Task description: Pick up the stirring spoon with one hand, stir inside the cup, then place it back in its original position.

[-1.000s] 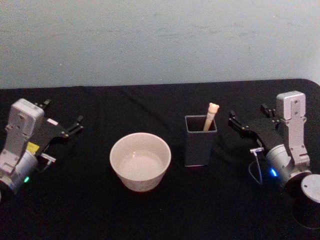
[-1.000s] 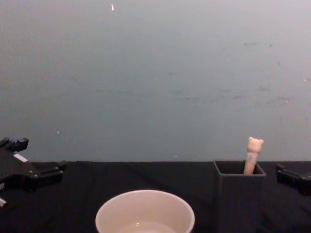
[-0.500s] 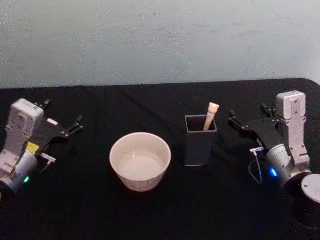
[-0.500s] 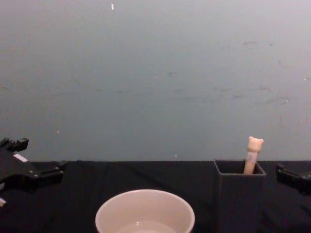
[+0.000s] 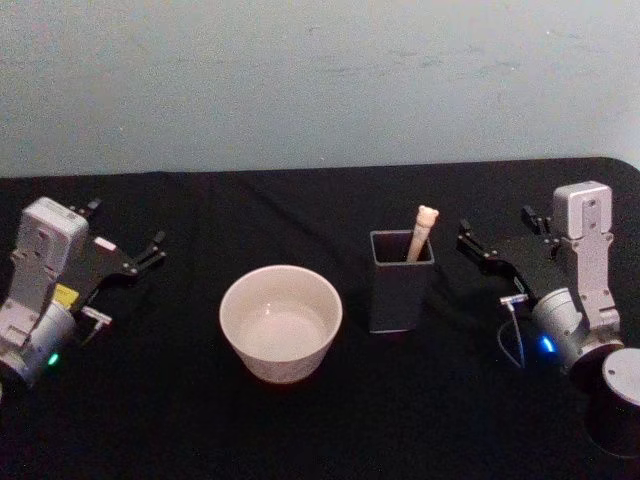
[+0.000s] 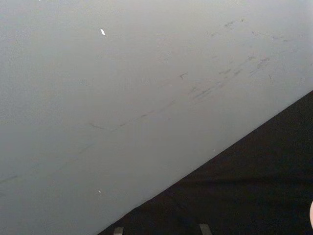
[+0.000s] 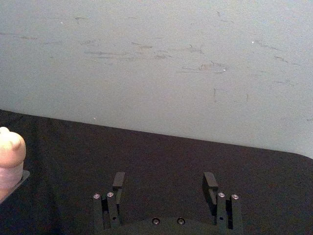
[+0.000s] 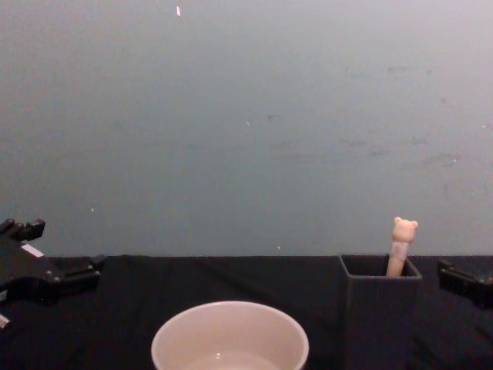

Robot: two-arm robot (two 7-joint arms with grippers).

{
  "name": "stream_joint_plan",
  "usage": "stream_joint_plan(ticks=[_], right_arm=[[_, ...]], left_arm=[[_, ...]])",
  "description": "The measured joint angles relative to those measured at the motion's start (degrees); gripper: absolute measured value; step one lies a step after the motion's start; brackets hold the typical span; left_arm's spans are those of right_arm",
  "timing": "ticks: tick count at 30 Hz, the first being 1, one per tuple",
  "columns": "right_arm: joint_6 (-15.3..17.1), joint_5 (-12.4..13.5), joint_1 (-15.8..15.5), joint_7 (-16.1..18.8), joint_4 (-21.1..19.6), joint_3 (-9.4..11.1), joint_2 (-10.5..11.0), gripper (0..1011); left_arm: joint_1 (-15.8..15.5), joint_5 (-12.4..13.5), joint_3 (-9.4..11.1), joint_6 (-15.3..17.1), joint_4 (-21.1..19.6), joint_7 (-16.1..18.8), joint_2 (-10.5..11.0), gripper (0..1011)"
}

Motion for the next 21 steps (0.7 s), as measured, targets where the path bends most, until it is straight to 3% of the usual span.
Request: stream_joint_plan(ticks=[21], right_arm=[[0.0, 0.0, 0.0, 0.0, 0.0, 0.0, 0.0, 1000]], left_arm=[[0.0, 0.0, 0.0, 0.0, 0.0, 0.0, 0.0, 1001]])
